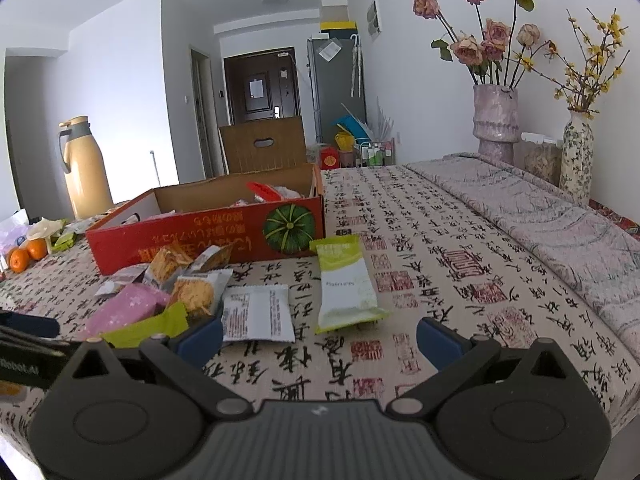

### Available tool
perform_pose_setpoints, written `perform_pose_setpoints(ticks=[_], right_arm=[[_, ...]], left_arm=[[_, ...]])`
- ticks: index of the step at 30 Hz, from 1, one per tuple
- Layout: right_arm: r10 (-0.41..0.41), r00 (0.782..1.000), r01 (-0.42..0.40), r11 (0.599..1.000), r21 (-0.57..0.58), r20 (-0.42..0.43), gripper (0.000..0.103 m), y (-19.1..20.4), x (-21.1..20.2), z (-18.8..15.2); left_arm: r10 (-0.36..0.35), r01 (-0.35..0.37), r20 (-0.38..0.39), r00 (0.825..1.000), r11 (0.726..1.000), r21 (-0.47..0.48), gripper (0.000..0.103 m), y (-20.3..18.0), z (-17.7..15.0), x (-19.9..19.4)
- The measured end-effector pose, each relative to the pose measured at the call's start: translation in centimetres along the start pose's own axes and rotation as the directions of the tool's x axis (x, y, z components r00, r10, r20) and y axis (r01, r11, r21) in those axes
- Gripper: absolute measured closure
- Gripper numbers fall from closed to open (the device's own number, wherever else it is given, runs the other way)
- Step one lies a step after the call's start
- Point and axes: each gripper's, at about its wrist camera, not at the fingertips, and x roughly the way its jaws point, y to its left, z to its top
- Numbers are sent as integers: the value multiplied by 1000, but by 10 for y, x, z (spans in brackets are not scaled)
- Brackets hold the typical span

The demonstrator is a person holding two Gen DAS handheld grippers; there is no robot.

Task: Organize snacks
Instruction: 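Grasp the green bar packet in the pile with the left gripper, then lift the green bar packet with the left gripper toward the box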

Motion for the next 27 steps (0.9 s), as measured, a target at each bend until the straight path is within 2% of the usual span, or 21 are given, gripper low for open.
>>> perform_pose_setpoints(ticks=[1, 3, 5, 7, 9, 11, 18, 23, 27], right_arm=[[0, 1000, 0, 1000, 1, 0, 0, 0, -1, -1], [-1, 1000, 1, 1000, 4, 0, 0, -2, -2, -2], [-3, 1000, 3, 1000, 7, 0, 0, -3, -5, -5], [-5, 1000, 5, 1000, 12, 1, 0, -6, -7, -7], [-6, 1000, 6, 1000, 16, 1, 0, -8, -9, -9], [-6, 1000, 6, 1000, 21, 0, 0, -10, -10, -11], [-4, 1000, 5, 1000, 31, -3, 0, -14, -14, -16], [-7, 1000, 7, 999, 37, -1, 0, -16, -16, -17], [-5, 1000, 5, 999, 35, 0, 0, -15, -16, -16]], left_arm=[[-8, 8, -5, 1000, 1000, 1, 6, -2, -1, 1], [-26, 26, -22, 999, 1000, 5, 28, -5, -2, 2], [-45, 46, -43, 998, 999, 13, 42, -9, -4, 4], [-47, 48, -48, 998, 998, 31, 47, -15, -7, 3], [-57, 59, -49, 997, 997, 50, 60, -22, -9, 1], [-65, 69, -50, 997, 995, 71, 63, -28, -9, 0], [-61, 65, -51, 997, 993, 101, 64, -42, -10, 2], [-59, 61, -35, 998, 995, 83, 69, -40, -9, -3], [-60, 60, -2, 998, 995, 75, 69, -37, -5, -13]])
